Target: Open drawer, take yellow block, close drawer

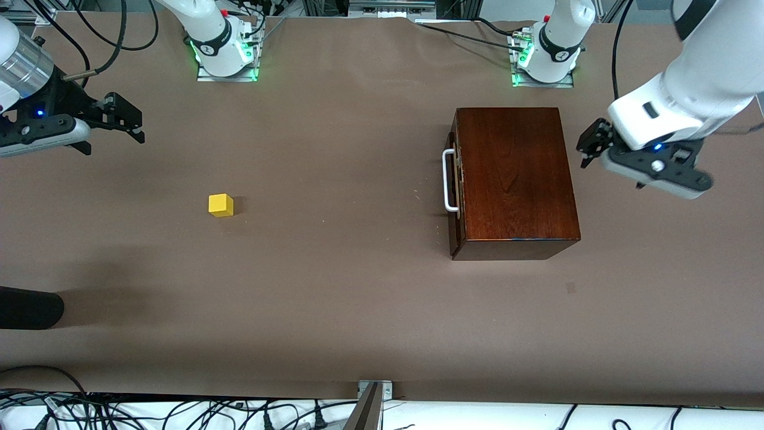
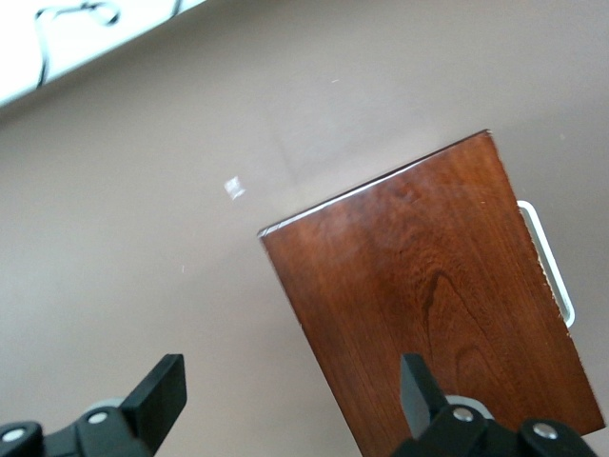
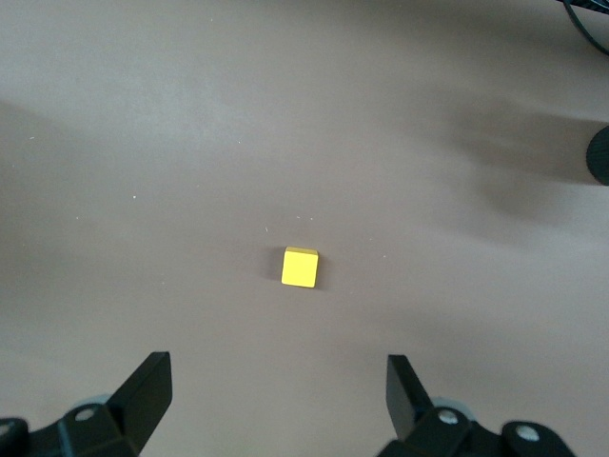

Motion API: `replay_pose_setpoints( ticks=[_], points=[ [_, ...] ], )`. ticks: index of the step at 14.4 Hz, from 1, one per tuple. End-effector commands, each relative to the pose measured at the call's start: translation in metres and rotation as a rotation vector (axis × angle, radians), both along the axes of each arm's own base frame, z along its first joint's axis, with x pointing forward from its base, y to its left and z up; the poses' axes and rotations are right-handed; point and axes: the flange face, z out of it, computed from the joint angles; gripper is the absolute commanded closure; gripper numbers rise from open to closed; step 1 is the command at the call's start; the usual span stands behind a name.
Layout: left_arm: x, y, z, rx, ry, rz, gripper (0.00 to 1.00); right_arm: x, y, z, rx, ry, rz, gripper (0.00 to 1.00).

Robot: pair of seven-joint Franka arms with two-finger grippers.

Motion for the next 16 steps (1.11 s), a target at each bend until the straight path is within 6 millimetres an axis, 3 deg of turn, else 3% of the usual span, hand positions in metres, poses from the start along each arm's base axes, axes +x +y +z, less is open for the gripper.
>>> replay_pose_setpoints(
  ticks=[1,4,6,9,12,16],
  points=[
    [-0.031,0.028,0.005,-0.04,-0.031,0.15,0.0,0.0,-0.002,0.006,-0.015,0.005,0.012,0.0],
    [-0.031,0.078,-0.008,-0.112,-0.082,0.242,0.0,0.001,-0.002,0.006,-0.017,0.004,0.012,0.0],
    [-0.032,0.1,-0.006,-0.11,-0.081,0.281,0.0,0.001,-0.002,0.006,-0.017,0.004,0.012,0.0],
    [-0.034,0.102,-0.003,-0.101,-0.091,0.286,0.0,0.0,-0.002,0.006,-0.015,0.005,0.012,0.0],
    [-0.039,0.118,-0.015,-0.093,-0.054,0.312,0.0,0.001,-0.002,0.006,-0.017,0.004,0.012,0.0],
    [-0.041,0.12,-0.021,-0.089,-0.036,0.314,0.0,0.0,-0.002,0.006,-0.015,0.005,0.012,0.0]
  ],
)
